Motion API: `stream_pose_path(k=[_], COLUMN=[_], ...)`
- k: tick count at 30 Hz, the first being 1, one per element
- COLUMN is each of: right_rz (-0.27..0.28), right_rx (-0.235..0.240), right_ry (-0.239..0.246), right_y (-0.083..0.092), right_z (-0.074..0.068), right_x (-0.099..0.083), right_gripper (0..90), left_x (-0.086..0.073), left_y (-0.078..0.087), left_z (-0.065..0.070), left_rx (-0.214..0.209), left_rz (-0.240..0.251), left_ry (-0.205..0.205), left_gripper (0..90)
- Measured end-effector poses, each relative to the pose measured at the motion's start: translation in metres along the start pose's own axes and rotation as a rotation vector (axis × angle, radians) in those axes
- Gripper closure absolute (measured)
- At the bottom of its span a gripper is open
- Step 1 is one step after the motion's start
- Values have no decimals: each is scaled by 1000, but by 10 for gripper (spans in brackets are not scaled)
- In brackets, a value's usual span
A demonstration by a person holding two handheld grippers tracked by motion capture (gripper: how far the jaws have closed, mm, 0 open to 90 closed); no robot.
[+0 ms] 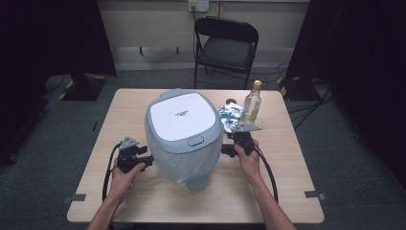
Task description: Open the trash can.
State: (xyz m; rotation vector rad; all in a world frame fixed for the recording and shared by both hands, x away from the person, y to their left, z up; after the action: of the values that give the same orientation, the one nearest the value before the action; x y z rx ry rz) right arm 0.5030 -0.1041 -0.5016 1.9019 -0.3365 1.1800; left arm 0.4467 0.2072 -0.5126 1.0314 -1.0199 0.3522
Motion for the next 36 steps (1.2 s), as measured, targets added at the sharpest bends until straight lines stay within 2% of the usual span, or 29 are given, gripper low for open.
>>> stream_pose_path(k=[1, 2, 3, 5, 6, 7, 8, 10, 12, 14, 15, 16, 17, 19, 20, 23, 24, 26, 28, 31, 36], right_rz=[0, 10, 10, 6, 6, 0, 0, -3, -8, -9, -17, -19, -19, -21, -33, -40, -45, -47, -46, -50, -52], right_rx=[0, 49, 49, 12, 12, 29, 29, 54, 76, 95, 101, 100, 100, 106, 127, 143, 164, 177, 196, 195, 206], right_ry=[0, -4, -4, 17, 17, 22, 22, 40, 59, 71, 92, 97, 97, 100, 103, 114, 118, 114, 111, 120, 126], right_y=[0, -1, -1, 0, 0, 3, 3, 7, 11, 15, 17, 17, 17, 18, 19, 20, 21, 21, 21, 22, 22], right_z=[0, -7, -7, -15, -15, -19, -19, -27, -35, -43, -49, -51, -51, -55, -60, -65, -70, -71, -74, -75, -77], right_x=[0, 2, 2, 2, 2, 0, 0, -2, -5, -7, -8, -8, -8, -8, -10, -12, -13, -14, -16, -16, -16], right_gripper=[304, 365, 365, 474, 474, 493, 493, 484, 459, 448, 452, 461, 461, 484, 542, 534, 516, 509, 511, 533, 572], left_x=[1, 2, 3, 2, 1, -1, -1, -3, -4, -5, -5, -6, -6, -6, -8, -9, -11, -11, -12, -12, -13], left_y=[-3, -5, -7, -9, -10, -9, -9, -7, -5, -2, -1, 2, 2, 3, 5, 8, 10, 11, 14, 17, 21], left_z=[0, 0, -2, -4, -5, -7, -7, -10, -12, -14, -12, -11, -11, -11, -12, -14, -15, -16, -13, -11, -7], left_rx=[-4, -5, 2, -10, -22, -13, -13, 2, 6, 2, -12, -4, -4, -10, -15, -17, -17, -19, -55, -75, -82], left_rz=[1, -2, -4, -1, -8, -26, -26, -38, -41, -46, -46, -58, -58, -61, -66, -71, -67, -64, -50, -53, -50], left_ry=[-4, -11, -23, -12, 2, -7, -7, -25, -15, -30, -31, -56, -56, -55, -60, -59, -56, -55, -42, -50, -50], left_gripper=[403, 418, 418, 416, 416, 417, 421, 426, 446, 472, 555, 565, 583, 594, 598, 598, 611, 620, 679, 717, 760])
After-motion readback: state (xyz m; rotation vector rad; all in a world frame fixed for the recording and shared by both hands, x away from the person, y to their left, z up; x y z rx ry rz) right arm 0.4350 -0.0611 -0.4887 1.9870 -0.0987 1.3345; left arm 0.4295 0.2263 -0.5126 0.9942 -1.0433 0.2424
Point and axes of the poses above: each handheld gripper's, and its own axes: y roughly backward along the jaws, x roughly out of its top, z roughly to its right, the point moved 7 cm from there along -y, roughly forward along the jaws, and after that the axes turned 4 degrees about -y, right-handed, at the moved point
